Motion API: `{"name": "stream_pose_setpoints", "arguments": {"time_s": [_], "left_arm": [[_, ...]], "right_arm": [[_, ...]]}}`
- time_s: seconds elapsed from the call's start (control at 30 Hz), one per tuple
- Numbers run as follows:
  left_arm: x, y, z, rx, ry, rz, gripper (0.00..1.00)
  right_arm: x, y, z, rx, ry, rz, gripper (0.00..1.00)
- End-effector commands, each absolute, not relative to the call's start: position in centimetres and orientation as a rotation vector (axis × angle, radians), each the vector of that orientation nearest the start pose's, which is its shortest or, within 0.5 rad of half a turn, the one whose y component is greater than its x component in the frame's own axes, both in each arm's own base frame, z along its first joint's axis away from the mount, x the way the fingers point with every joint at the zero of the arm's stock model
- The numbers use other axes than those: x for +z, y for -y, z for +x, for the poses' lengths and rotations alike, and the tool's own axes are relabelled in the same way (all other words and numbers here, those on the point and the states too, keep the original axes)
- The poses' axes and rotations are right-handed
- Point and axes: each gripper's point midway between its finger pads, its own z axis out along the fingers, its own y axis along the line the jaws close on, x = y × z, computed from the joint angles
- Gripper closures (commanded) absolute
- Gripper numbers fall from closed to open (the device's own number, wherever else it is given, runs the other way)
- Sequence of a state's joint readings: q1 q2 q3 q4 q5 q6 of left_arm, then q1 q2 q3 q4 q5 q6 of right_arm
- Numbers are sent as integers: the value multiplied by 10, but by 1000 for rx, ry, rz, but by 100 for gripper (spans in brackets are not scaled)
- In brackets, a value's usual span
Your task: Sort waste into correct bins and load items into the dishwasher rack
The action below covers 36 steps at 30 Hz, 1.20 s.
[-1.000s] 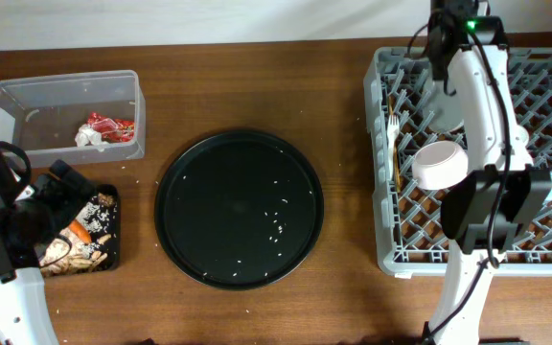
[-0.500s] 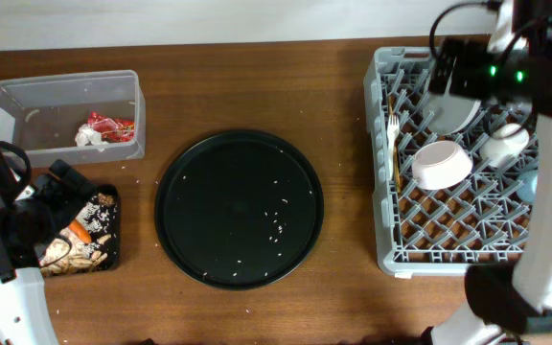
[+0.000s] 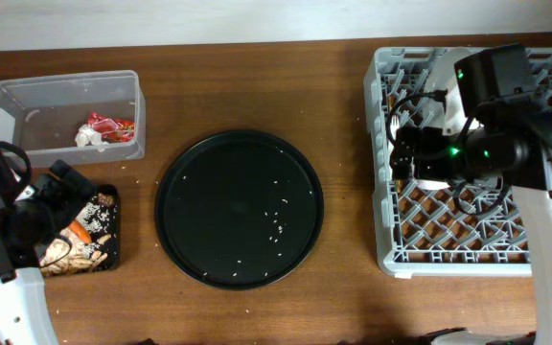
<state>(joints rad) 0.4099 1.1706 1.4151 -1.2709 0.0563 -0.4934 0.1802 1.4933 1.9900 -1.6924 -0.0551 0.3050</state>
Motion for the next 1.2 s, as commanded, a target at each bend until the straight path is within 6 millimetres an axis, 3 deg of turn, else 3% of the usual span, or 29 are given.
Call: {"name": "stream_pose_setpoints", "arguments": {"time_s": [0.0, 0.23, 0.4, 0.53, 0.63, 0.7, 0.97, 1.17], "left_arm": [[263, -97, 249, -107, -2353, -1102, 1], [263, -98, 249, -107, -2353, -1102, 1], [263, -97, 249, -107, -2353, -1102, 1], [263, -98, 249, -107, -2353, -1102, 1], [263, -98, 249, -107, -2353, -1102, 1], [263, -97, 249, -107, -2353, -1102, 1], [263, -97, 249, -107, -2353, -1102, 1], [263, -98, 249, -107, -2353, -1102, 1]], "right_arm": [[314, -63, 267, 209, -2799, 105, 1], [332, -45, 231, 177, -2579, 91, 1], [306, -39, 213, 204, -2277, 19, 1], [266, -23, 215, 187, -2055, 74, 1], [231, -28, 218, 168, -1931, -63, 1], [218, -28, 221, 165, -1867, -63, 1], [212, -25, 236, 150, -1540, -60, 1], [195, -6, 245, 93, -1491, -16, 1]]}}
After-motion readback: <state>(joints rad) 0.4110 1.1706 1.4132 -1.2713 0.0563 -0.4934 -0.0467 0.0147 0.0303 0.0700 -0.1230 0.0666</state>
